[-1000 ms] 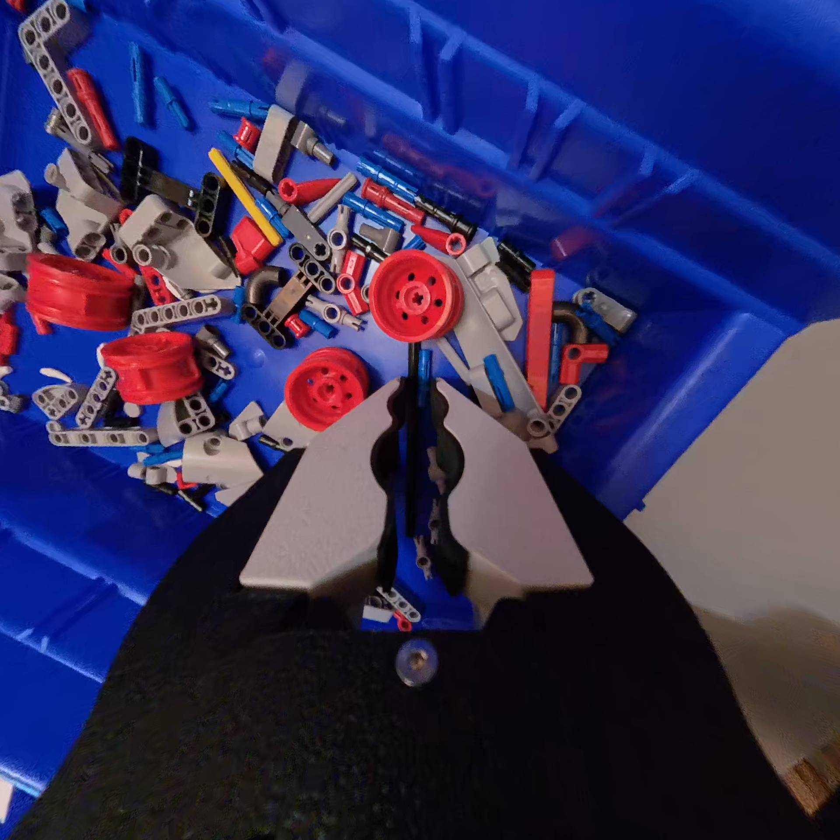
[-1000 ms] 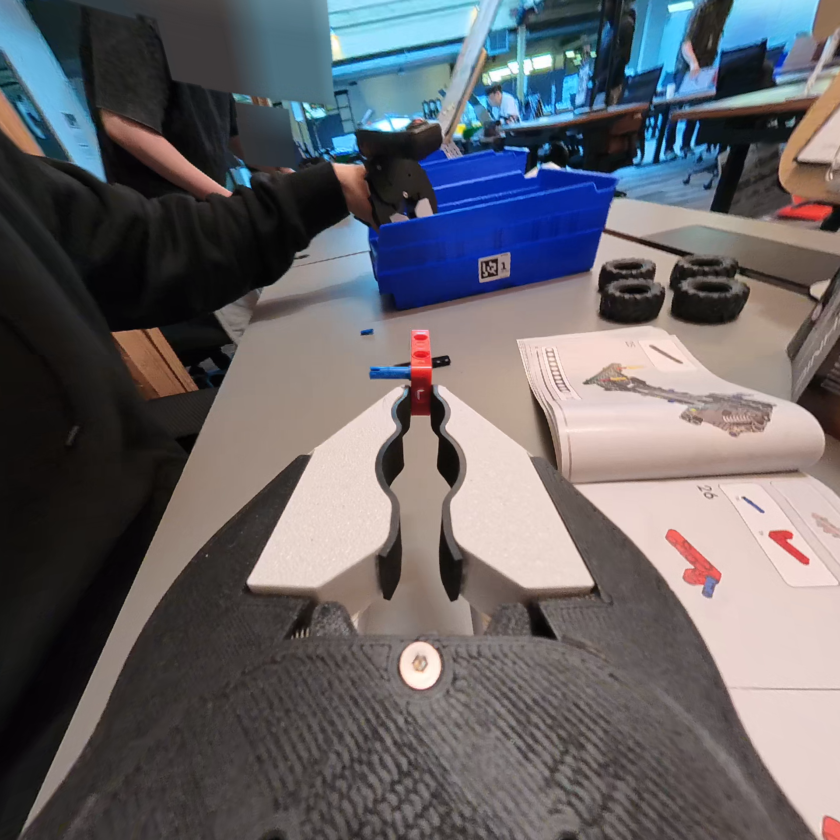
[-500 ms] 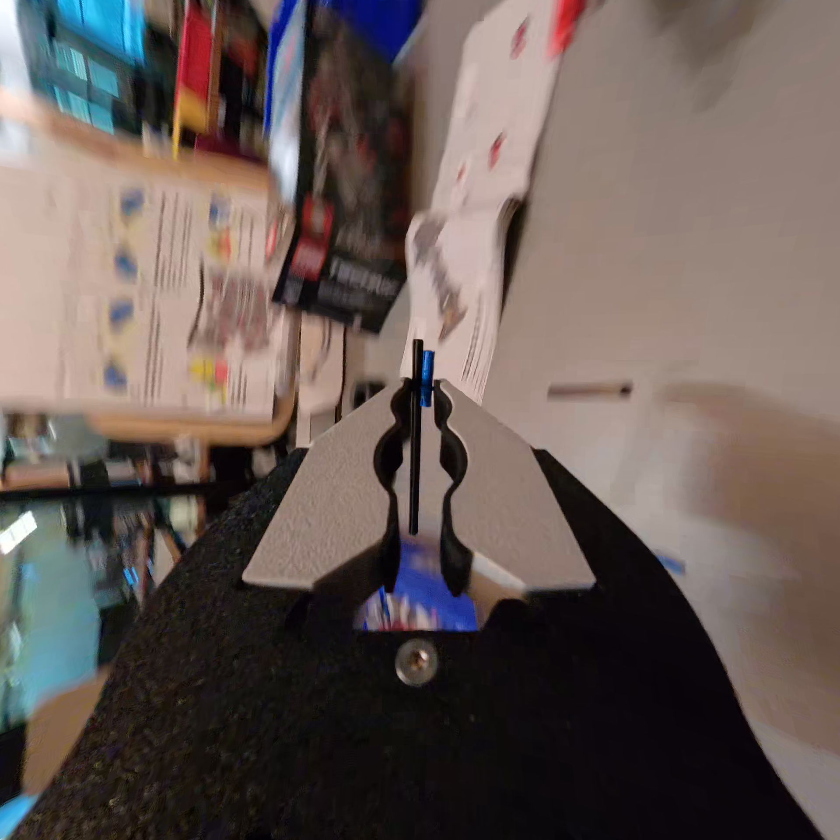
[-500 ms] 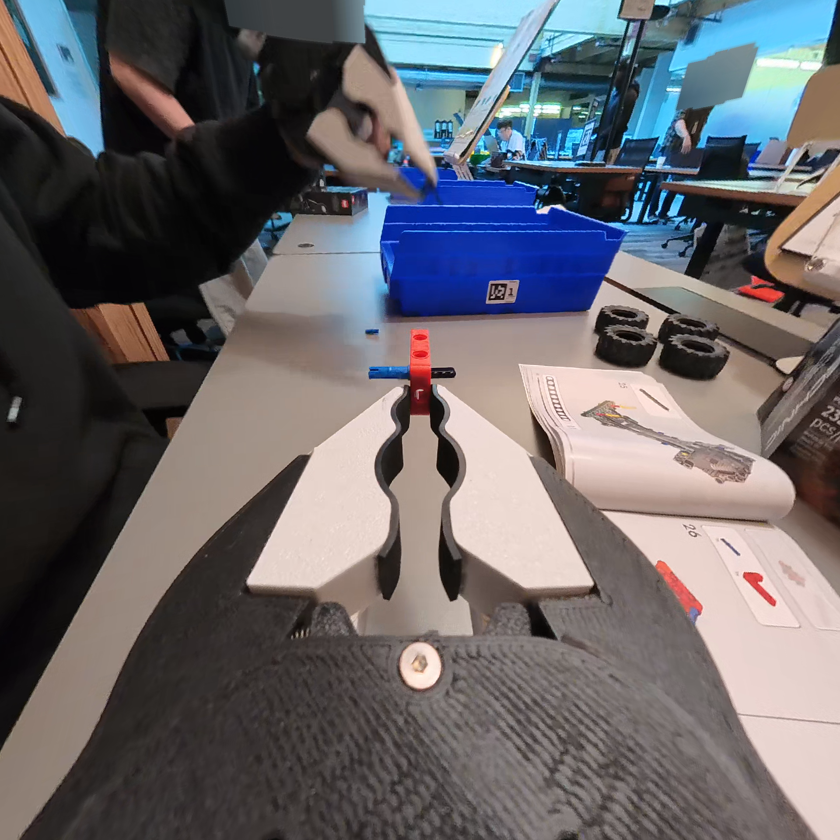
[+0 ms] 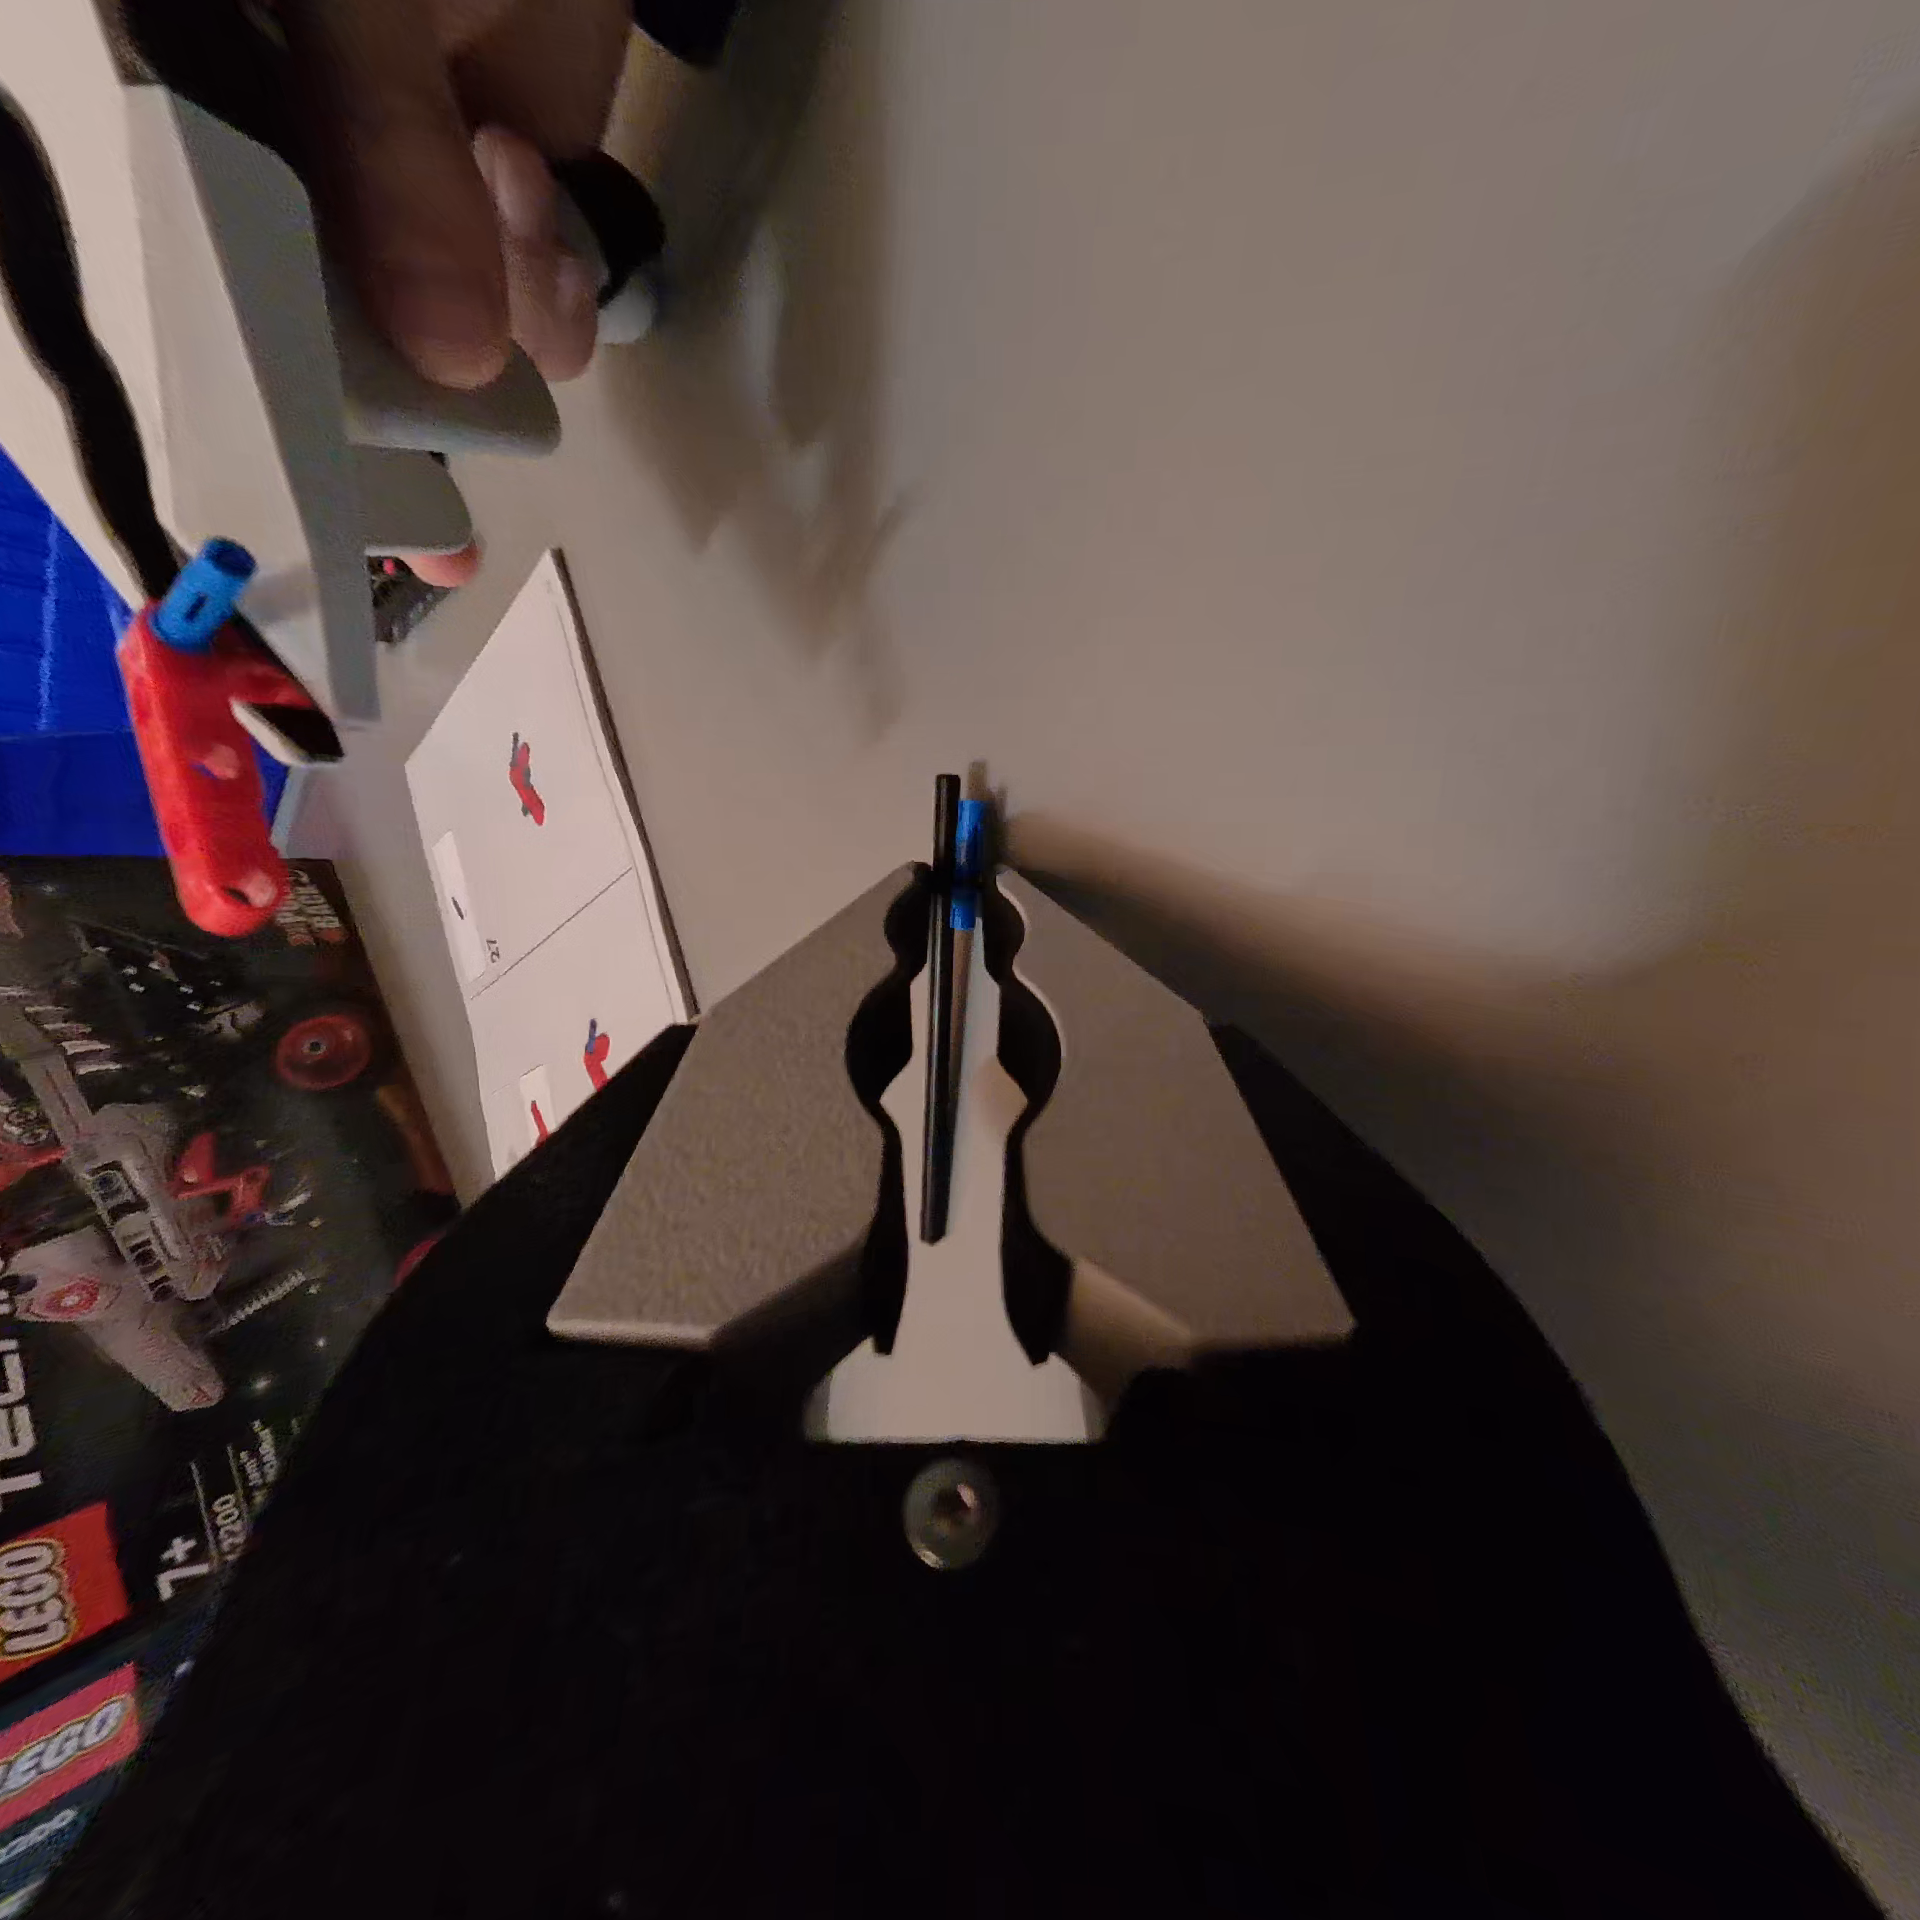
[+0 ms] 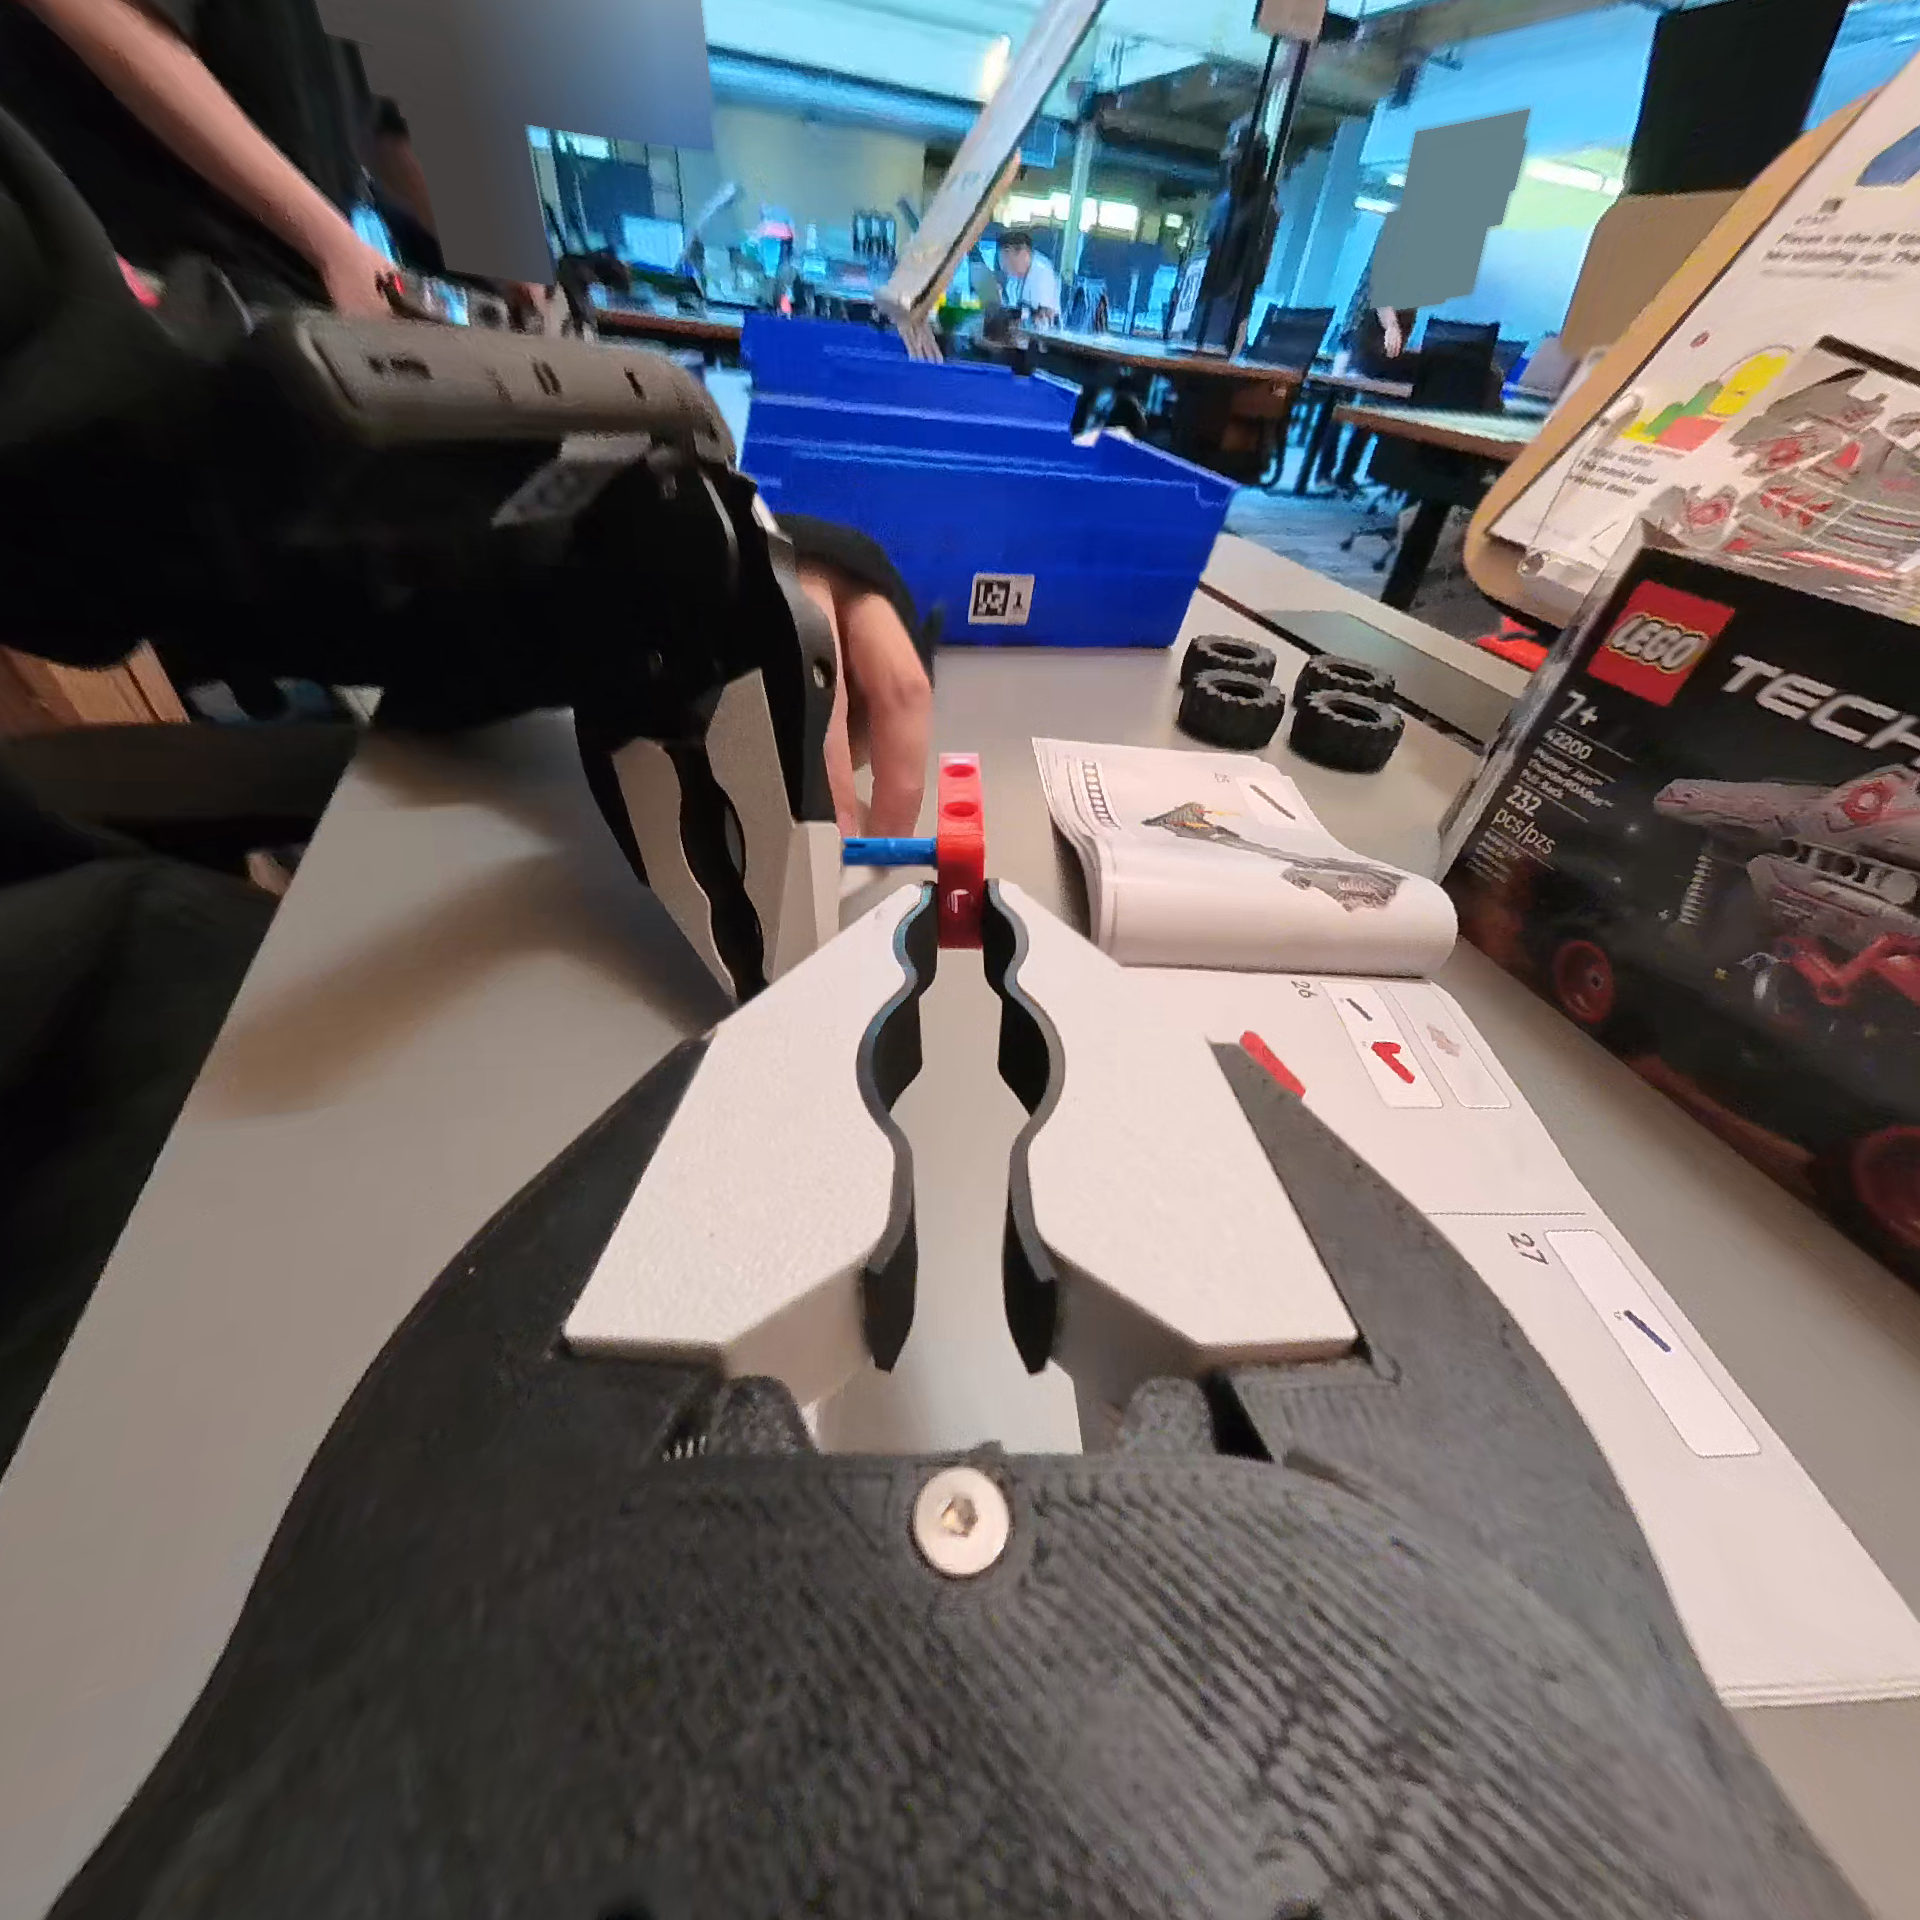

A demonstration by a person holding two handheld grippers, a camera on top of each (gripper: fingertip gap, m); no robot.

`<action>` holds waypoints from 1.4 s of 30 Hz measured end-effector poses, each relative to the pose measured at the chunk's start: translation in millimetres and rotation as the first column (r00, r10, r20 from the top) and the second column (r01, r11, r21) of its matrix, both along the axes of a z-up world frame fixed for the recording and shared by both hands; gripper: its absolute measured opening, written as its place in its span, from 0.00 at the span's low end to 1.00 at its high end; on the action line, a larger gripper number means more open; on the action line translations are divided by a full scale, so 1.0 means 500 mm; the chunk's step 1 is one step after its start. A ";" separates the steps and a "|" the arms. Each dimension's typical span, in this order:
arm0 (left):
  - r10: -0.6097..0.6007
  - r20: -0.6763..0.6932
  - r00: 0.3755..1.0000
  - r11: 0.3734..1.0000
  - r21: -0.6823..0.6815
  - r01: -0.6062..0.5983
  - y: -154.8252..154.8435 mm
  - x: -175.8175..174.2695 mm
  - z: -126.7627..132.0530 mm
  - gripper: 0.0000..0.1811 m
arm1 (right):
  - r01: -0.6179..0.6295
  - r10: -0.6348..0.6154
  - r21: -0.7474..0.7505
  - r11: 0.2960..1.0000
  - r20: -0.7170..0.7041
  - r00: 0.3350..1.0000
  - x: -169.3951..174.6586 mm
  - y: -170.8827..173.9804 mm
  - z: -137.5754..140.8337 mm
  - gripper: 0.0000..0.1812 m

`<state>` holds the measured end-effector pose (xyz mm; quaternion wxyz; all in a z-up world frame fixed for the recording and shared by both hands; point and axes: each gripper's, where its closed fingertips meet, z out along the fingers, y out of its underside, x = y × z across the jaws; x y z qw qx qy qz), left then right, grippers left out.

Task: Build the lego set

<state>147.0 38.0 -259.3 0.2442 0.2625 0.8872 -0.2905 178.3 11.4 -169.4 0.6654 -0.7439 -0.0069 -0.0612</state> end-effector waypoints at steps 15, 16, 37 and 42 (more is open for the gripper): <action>0.331 -0.387 0.861 0.913 -0.098 -0.395 0.075 0.049 0.044 0.18 | -0.036 0.057 0.245 0.969 -0.079 0.995 0.017 -0.043 0.062 0.03; 0.351 -0.434 0.830 0.907 -0.063 -0.416 0.080 0.055 0.032 0.18 | -0.038 0.058 0.247 0.968 -0.076 0.995 0.016 -0.044 0.062 0.03; 0.852 -0.454 0.261 0.118 -0.319 -0.940 0.642 -0.151 0.196 0.01 | -0.017 0.041 0.285 0.958 -0.080 0.996 0.023 -0.054 0.071 0.03; 0.896 -0.425 0.129 0.139 -0.006 -0.990 0.723 -0.239 0.042 0.01 | 0.007 0.019 0.302 0.953 -0.084 0.996 0.030 -0.049 0.075 0.03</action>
